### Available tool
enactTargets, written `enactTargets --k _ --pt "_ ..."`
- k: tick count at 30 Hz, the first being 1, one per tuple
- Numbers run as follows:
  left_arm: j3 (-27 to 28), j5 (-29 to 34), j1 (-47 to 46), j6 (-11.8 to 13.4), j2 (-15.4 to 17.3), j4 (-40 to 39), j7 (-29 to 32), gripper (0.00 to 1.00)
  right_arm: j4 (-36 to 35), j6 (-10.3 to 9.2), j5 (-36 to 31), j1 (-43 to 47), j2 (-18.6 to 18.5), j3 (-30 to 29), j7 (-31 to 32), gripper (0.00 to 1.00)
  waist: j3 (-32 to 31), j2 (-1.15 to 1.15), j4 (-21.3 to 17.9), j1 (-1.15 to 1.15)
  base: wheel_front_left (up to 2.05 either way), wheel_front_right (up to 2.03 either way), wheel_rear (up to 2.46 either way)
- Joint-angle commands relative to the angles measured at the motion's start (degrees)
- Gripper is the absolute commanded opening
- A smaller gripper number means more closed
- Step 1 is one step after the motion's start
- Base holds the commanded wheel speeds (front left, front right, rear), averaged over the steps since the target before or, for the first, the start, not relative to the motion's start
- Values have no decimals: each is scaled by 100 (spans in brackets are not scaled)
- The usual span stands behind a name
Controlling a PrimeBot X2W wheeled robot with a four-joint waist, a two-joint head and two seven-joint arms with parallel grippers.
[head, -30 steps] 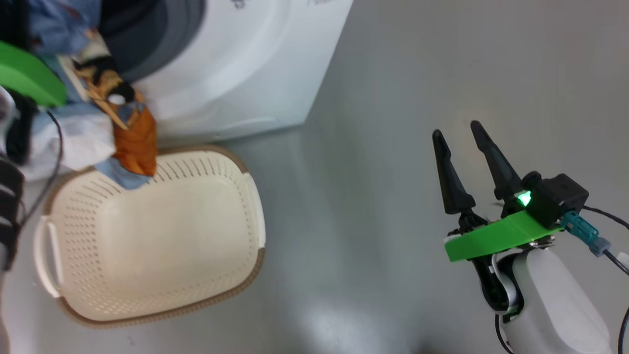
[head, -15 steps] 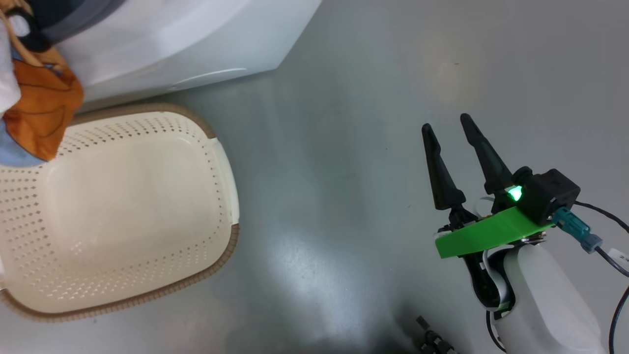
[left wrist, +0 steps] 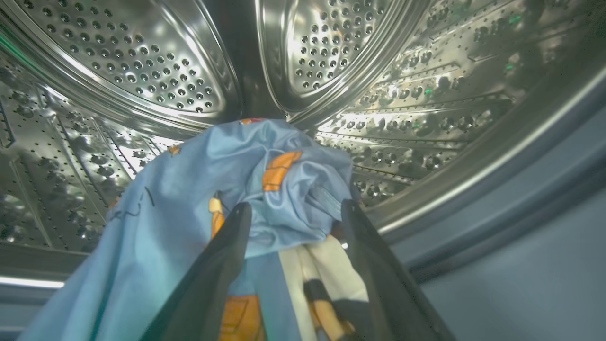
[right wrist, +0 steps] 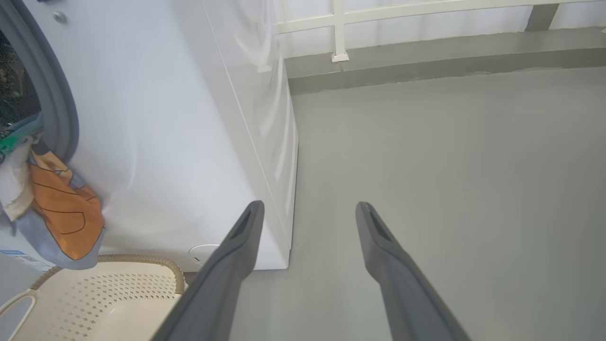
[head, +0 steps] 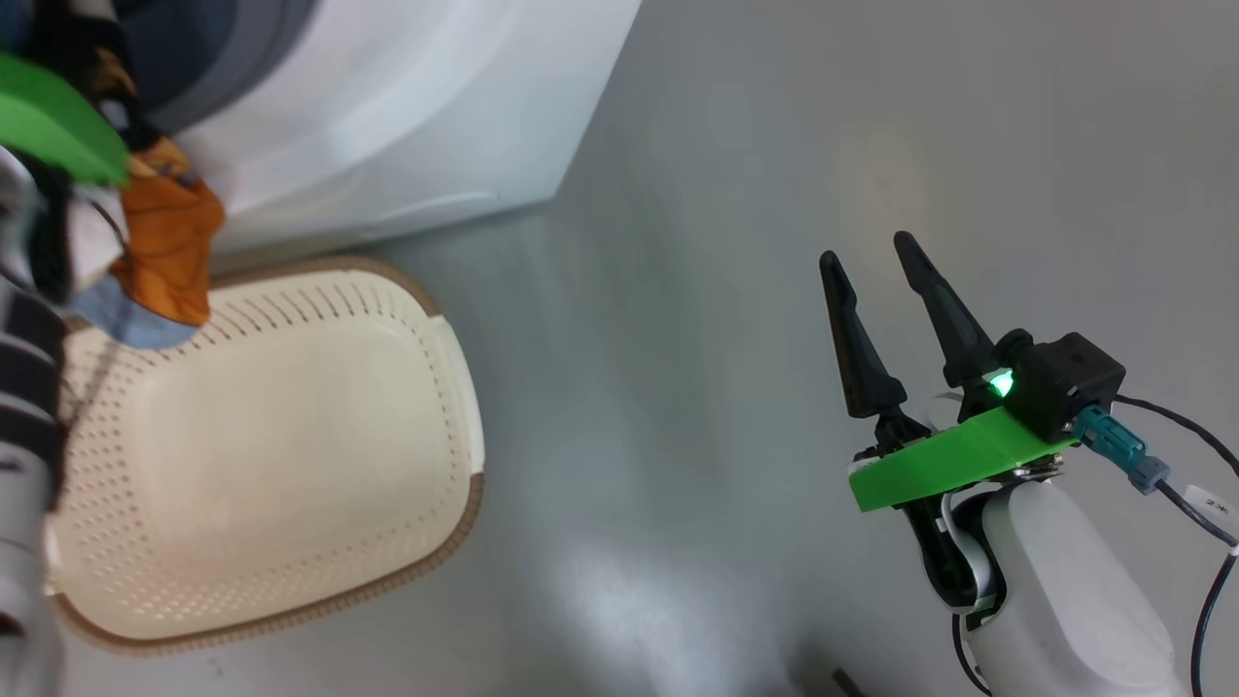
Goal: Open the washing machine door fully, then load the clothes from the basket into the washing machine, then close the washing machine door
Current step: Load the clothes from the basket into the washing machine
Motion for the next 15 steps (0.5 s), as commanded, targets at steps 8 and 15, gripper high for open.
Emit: enactTargets --k 8,15 --pt "213 20 875 -98 116 -608 -34 100 20 42 68 114 -32 97 -45 100 -931 0 299 1 0 0 0" --pt "465 120 1586 -102 36 -1161 -35 100 129 42 153 199 -112 86 -45 100 -1447 0 498 1 0 0 0"
